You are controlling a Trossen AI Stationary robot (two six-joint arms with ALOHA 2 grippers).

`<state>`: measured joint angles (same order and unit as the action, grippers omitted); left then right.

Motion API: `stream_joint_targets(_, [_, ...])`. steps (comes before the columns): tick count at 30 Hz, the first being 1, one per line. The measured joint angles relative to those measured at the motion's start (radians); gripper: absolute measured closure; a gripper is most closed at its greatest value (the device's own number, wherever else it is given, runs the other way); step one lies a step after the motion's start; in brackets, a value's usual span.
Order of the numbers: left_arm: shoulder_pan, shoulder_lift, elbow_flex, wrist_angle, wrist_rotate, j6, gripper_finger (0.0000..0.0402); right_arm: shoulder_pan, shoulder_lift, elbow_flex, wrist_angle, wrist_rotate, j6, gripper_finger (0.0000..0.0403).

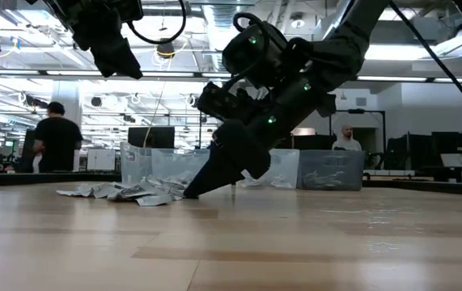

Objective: Pick & Place First Aid Supplies
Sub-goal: Put the towelette pack into the bottom transparent bin

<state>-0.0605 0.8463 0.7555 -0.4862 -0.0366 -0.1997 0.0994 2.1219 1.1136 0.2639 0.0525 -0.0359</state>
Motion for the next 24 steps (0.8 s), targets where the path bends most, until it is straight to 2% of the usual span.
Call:
stream_joint_targets(5, [0.0,0.0,0.0,0.0,0.0,0.0,0.0302,0.011,-0.067,-0.008,-0.104,0.088,-0.092,0.0402])
stream_joint_targets(10, [0.0,0.0,0.0,0.0,0.0,0.0,0.0302,0.01,-0.121,-0.006,-0.152,0.118,-0.121,0.0402])
stream_joint_targets(16, [0.0,0.011,0.0,0.007,-0.001,0.0,0.0302,0.033,-0.18,-0.005,-0.154,0.217,-0.163,0.0403])
stream_joint_targets(24, [0.002,0.115,0.0,0.09,-0.016,-0.181,0.0302,0.058,-0.268,-0.003,-0.148,0.329,-0.229,0.0403])
